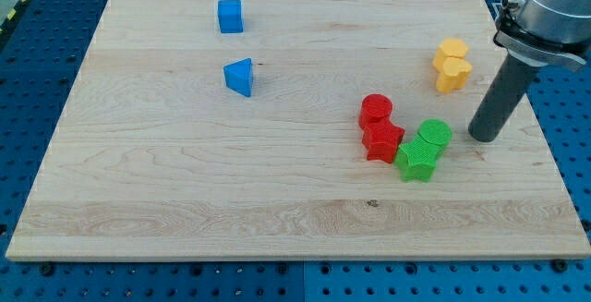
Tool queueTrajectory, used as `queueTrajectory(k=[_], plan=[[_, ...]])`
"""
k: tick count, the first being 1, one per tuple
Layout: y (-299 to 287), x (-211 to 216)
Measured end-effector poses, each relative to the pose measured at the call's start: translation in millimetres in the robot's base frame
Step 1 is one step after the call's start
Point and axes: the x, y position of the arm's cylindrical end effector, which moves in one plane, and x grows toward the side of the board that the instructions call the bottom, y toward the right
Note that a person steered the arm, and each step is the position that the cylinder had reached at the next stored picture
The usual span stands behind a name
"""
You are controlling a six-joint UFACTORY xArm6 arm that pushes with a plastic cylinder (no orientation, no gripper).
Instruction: Push the green star into the red star
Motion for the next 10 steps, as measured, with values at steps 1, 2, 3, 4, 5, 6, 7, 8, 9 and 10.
queueTrajectory(k=[1,2,3,4,5,6,7,8,9,10], plan=[[11.4,7.3],[32.5,2.5],[32.5,-21.9],[32.5,-22.3],[32.5,-17.9],[40.7,-2.3],[40.6,28.6],[40.6,62.4],[35.3,74.3],[8.1,54.5]])
